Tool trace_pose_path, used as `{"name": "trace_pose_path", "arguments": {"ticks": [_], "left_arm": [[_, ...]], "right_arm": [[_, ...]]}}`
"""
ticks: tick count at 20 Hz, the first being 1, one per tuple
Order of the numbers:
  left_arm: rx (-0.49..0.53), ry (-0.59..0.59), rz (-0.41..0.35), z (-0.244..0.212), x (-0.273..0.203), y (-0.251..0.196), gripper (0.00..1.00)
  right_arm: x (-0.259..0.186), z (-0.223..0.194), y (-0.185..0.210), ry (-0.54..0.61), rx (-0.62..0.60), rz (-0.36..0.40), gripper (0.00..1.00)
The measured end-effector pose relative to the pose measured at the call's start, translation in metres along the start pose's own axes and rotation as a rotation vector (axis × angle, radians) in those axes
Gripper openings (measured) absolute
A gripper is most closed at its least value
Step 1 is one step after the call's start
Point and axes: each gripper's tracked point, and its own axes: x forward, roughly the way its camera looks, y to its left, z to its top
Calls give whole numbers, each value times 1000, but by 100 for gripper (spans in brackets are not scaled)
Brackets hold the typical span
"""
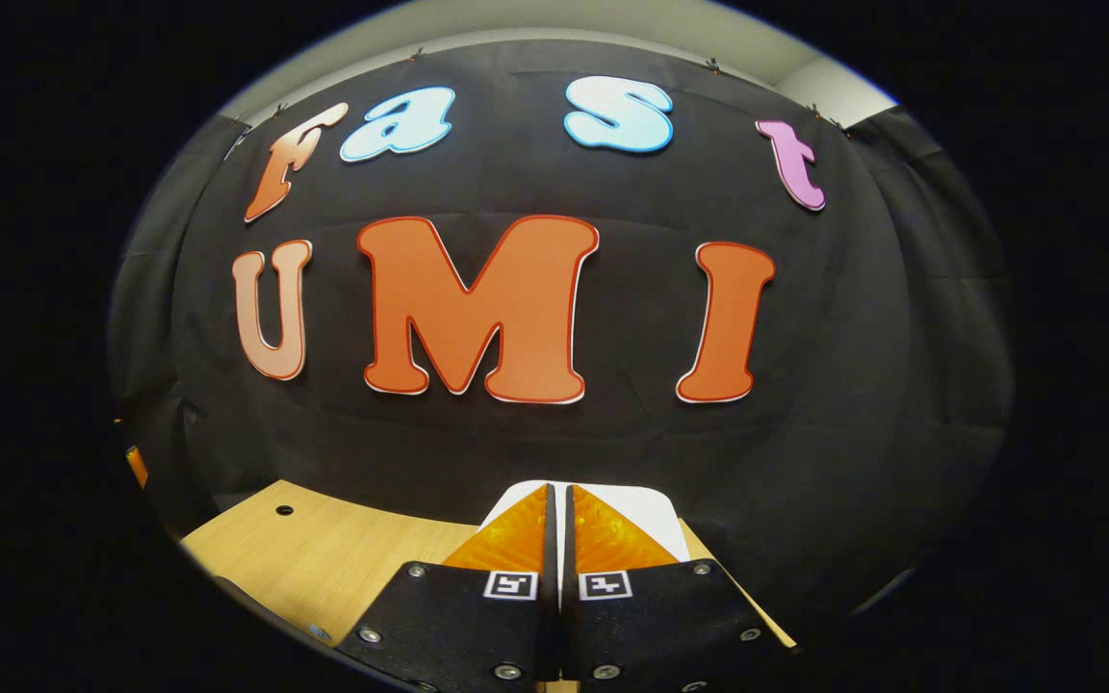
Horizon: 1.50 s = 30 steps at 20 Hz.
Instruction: Press the lid of the desktop garbage bin to open it, pick up the crumpled paper on the desktop and throw it into the bin, then pick up the pop can on the desktop and drop it into the bin, and finally close the garbage bin lid.
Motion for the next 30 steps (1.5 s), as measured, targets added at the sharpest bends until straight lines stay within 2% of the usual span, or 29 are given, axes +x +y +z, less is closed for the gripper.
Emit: {"name": "trace_pose_path", "arguments": {"ticks": [10,11,12,14,16,17,18,30], "left_arm": [[10,66,109,-11,-5,4,99],[14,71,118,-11,-6,5,96],[17,74,126,-11,-5,6,99],[20,82,138,-12,-7,6,99],[21,95,142,-15,-7,3,96],[21,101,142,-16,-7,2,96],[23,105,139,-17,-8,0,100],[-9,150,133,-33,-3,-10,99]], "right_arm": [[48,-60,0,166,-11,68,1],[51,-64,0,174,-13,72,1],[53,-68,3,182,-12,82,1],[55,-72,3,191,-8,95,1],[55,-75,3,197,-11,101,1],[56,-78,3,203,-14,103,1],[57,-83,2,215,-13,105,1],[56,-98,2,290,60,142,1]]}}
